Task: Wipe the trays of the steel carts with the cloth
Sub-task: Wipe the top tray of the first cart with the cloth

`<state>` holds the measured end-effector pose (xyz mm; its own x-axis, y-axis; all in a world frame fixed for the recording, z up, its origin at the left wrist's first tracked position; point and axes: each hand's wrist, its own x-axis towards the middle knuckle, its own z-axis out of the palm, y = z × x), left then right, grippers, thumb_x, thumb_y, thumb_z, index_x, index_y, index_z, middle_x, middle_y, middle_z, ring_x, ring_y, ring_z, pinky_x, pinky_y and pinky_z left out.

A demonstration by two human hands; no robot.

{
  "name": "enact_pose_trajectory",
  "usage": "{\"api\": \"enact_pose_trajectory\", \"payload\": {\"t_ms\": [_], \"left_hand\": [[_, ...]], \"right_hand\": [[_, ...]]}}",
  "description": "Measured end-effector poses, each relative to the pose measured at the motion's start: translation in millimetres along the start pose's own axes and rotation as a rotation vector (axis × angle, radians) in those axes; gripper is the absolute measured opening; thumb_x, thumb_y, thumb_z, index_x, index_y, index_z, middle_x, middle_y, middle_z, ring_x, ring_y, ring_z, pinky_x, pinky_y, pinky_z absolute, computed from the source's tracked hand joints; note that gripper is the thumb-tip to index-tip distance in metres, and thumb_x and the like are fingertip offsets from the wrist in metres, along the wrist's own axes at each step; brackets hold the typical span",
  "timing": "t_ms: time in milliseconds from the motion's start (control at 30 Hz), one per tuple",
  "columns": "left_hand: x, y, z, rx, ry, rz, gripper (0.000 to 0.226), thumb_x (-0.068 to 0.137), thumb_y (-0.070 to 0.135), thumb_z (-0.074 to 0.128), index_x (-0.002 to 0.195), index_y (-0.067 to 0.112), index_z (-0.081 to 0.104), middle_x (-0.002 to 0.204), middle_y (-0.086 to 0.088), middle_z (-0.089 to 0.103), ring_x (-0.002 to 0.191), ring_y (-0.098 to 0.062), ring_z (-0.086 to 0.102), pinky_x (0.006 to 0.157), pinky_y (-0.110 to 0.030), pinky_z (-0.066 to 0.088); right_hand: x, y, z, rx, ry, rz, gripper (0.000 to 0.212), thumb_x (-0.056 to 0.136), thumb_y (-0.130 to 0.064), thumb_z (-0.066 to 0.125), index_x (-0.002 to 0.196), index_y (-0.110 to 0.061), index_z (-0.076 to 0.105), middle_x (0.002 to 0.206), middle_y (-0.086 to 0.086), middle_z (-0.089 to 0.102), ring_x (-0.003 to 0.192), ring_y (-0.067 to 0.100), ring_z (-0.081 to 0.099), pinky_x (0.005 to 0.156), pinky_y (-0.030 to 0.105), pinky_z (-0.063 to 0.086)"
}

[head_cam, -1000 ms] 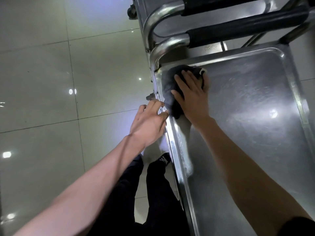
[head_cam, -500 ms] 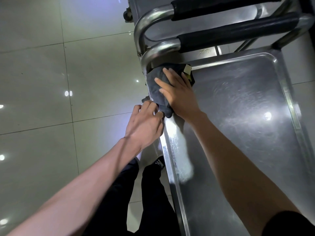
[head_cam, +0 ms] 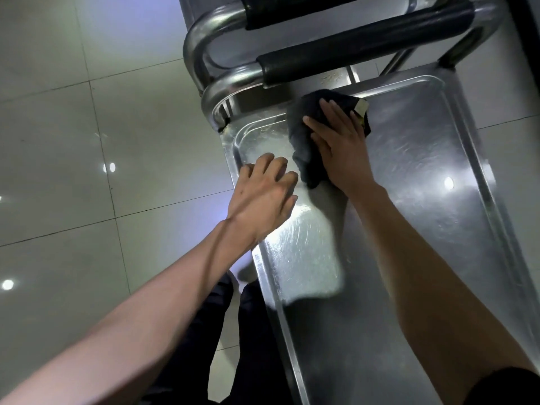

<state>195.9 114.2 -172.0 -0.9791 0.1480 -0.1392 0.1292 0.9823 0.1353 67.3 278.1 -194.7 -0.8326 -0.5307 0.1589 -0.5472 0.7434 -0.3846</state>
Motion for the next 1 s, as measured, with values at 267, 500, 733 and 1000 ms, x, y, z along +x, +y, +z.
{"api": "enact_pose_trajectory", "payload": {"t_ms": [267,500,733,1000], "left_hand": [[25.9,31.6,3.7,0.082,-0.080,-0.019,0.063,0.094,0.063,0.041,0.144,0.025,0.037,0.148,-0.012,0.032,0.138,-0.042,0.028,0.095,-0.061,0.041],[24.8,27.9,10.2,0.106,-0.103,-0.036,0.064,0.097,0.068,0.029,0.151,0.033,0.031,0.158,-0.007,0.024,0.145,-0.046,0.018,0.097,-0.074,0.036],[24.4,20.5,7.3,0.105,-0.115,-0.024,0.066,0.096,0.070,0.026,0.151,0.034,0.031,0.157,-0.005,0.026,0.146,-0.043,0.020,0.096,-0.071,0.039],[23.8,12.4,6.5,0.064,-0.131,-0.019,0.060,0.087,0.067,0.041,0.136,0.032,0.041,0.148,-0.004,0.034,0.144,-0.038,0.021,0.092,-0.064,0.039]], "right_hand": [[-12.7,110.2,-56.8,-0.077,-0.062,0.225,0.052,0.102,-0.031,0.022,0.144,-0.025,0.052,0.163,0.008,0.026,0.152,0.029,0.019,0.123,0.054,0.014],[-7.9,153.5,-78.3,-0.141,-0.017,0.391,0.051,0.099,-0.027,0.028,0.144,-0.026,0.053,0.162,0.008,0.028,0.152,0.029,0.019,0.123,0.051,0.010],[-2.8,91.6,-40.9,-0.121,-0.013,0.394,0.046,0.099,-0.034,0.032,0.139,-0.033,0.056,0.161,0.004,0.031,0.150,0.028,0.025,0.121,0.052,0.018],[2.0,13.1,0.4,0.001,0.076,0.101,0.034,0.100,-0.024,0.049,0.128,-0.025,0.069,0.150,0.006,0.049,0.139,0.027,0.045,0.112,0.050,0.033]]}}
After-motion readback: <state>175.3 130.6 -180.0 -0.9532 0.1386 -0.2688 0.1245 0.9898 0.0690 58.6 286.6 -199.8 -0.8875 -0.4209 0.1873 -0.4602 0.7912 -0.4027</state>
